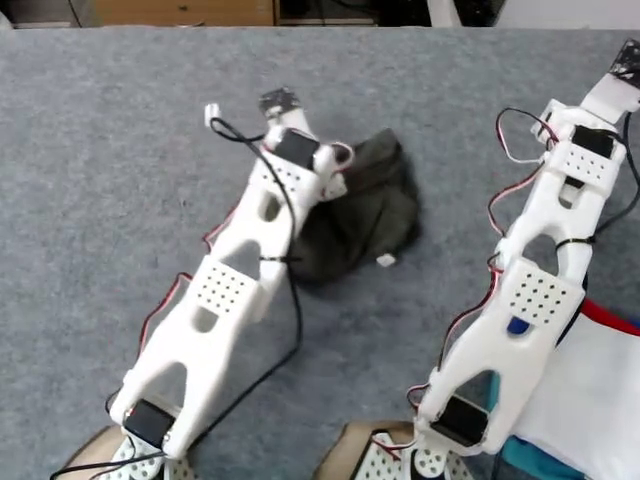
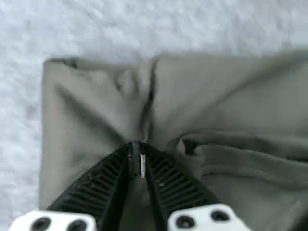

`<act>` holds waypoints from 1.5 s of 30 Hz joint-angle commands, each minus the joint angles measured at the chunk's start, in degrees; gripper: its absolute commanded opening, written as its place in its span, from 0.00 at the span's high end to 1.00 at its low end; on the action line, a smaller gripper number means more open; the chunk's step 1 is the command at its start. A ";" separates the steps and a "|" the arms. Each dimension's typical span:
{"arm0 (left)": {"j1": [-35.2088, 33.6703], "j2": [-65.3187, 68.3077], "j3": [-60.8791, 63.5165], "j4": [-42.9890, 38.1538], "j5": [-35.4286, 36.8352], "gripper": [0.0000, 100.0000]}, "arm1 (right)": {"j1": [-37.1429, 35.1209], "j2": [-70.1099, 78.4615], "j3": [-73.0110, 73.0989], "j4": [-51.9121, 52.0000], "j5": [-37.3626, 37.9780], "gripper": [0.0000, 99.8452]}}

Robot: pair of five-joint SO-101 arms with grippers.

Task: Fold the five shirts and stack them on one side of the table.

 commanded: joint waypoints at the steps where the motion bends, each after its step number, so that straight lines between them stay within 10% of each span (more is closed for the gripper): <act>1: 4.48 -1.45 -1.41 -0.09 0.26 0.98 | 0.66 -0.40 -2.77 -1.41 -0.26 0.99; 22: -1.14 -10.15 -1.05 0.00 -0.09 0.98 | 0.57 -0.40 -2.77 -1.41 -0.26 0.99; 45: 16.18 -8.04 -1.41 -6.15 0.26 0.98 | 0.75 -0.40 -2.68 -1.41 -0.70 0.99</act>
